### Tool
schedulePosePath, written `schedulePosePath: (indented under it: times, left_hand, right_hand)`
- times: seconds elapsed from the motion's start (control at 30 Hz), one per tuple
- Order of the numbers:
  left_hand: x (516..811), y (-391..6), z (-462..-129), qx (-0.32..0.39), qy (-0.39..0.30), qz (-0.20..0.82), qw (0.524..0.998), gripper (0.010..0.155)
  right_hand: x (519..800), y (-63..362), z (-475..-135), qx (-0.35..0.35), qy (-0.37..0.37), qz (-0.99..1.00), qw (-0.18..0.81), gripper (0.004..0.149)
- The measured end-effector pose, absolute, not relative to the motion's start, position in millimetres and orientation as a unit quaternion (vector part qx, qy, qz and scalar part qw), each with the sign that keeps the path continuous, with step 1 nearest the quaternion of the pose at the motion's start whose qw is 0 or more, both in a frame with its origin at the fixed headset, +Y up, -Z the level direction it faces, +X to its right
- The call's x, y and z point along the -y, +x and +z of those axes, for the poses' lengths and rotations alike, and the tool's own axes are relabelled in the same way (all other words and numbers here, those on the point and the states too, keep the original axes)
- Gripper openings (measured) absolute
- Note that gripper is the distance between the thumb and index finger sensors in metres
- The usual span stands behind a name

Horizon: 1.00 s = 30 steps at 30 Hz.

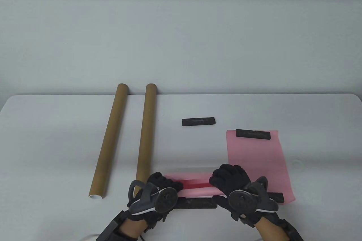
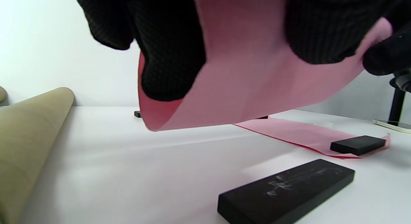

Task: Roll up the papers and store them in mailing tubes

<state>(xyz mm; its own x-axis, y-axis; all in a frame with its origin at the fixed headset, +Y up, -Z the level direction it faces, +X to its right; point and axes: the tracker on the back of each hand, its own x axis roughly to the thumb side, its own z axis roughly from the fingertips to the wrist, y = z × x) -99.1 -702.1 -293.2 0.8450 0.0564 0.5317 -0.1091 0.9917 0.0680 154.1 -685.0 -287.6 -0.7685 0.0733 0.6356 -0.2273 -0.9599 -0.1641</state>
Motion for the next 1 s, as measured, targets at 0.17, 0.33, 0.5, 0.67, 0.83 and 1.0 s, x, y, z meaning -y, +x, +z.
schedulePosePath:
  times: [0.17,0.33,0.5,0.67,0.83,1.0]
  left_hand:
    - [703.0,-98.3,-291.8,0.278,0.053,0.033,0.959,0.066]
    - [700.0,-94.1,-287.3,0.288,0.075,0.019,0.954,0.063]
    - [702.4,-98.1,-292.9,0.287,0.032,0.072,0.955,0.053]
    - [706.2,-100.6,-295.8,0.276,0.020,0.077,0.958,0.059]
    - [702.1,-96.3,-290.5,0.280,0.063,0.039,0.957,0.069]
    - [698.7,-95.6,-289.3,0.284,0.061,0.042,0.956,0.058]
  right_hand:
    - [686.5,154.6,-290.4,0.096,0.331,0.934,0.093,0.048]
    - [687.3,159.7,-294.8,0.072,0.329,0.932,0.135,0.053]
    - [684.6,160.5,-290.9,0.103,0.326,0.933,0.110,0.064]
    - [683.6,155.9,-287.9,0.119,0.325,0.934,0.084,0.050]
    - [686.4,159.5,-293.4,0.091,0.320,0.938,0.100,0.049]
    - [686.8,162.5,-293.8,0.091,0.319,0.936,0.119,0.057]
